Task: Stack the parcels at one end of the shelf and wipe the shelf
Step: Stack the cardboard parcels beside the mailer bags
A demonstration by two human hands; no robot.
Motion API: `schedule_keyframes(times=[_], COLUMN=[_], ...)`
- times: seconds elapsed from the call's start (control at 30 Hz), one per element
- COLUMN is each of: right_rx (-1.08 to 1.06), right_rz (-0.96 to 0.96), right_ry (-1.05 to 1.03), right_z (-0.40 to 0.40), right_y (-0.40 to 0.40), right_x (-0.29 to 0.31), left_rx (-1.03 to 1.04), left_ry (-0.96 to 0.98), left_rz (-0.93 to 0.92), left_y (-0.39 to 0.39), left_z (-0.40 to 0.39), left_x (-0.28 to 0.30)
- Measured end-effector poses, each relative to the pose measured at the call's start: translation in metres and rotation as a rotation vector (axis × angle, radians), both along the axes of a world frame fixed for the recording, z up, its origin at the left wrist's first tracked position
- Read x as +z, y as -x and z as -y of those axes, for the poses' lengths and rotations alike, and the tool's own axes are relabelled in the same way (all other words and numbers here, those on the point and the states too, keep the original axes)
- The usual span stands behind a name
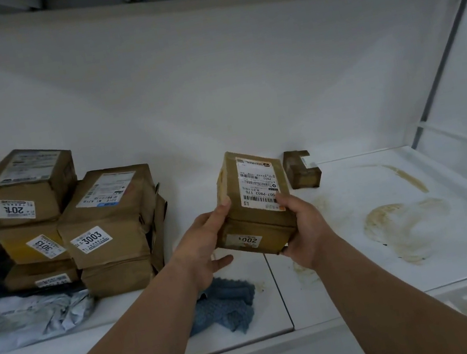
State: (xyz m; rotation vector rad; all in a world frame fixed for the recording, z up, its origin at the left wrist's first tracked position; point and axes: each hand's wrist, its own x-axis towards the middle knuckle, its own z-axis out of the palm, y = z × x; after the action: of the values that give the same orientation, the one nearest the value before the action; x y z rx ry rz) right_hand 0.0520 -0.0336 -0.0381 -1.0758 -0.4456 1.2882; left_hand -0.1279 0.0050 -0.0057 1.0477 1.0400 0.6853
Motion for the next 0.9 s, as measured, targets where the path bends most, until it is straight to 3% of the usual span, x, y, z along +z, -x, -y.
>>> schedule_keyframes(times=[0.13,0.3,0.57,0.9], right_rx=[0.018,0.108,0.356,0.52], right_rz=[0.018,0.038,0.117,0.255], right_ry=[-0.002,-0.017,-0.114,-0.286], right_z=[-0.004,-0.014,-0.02,-0.064], right_y=[0.0,0.002,0.017,0.107], right_x=[0.001,0.014,0.049,0.091], left_rx=[-0.019,0.123,0.346,0.674], left_ry=[0.025,0.007,-0.107,-0.408], left_rz=[0.021,0.111,0.065,-0.25], left_y=[0.001,0.002,0.013,0.084], left_z=[0.003,-0.001,0.004,-0.041], left_x=[0.005,0.015,0.04,0.06])
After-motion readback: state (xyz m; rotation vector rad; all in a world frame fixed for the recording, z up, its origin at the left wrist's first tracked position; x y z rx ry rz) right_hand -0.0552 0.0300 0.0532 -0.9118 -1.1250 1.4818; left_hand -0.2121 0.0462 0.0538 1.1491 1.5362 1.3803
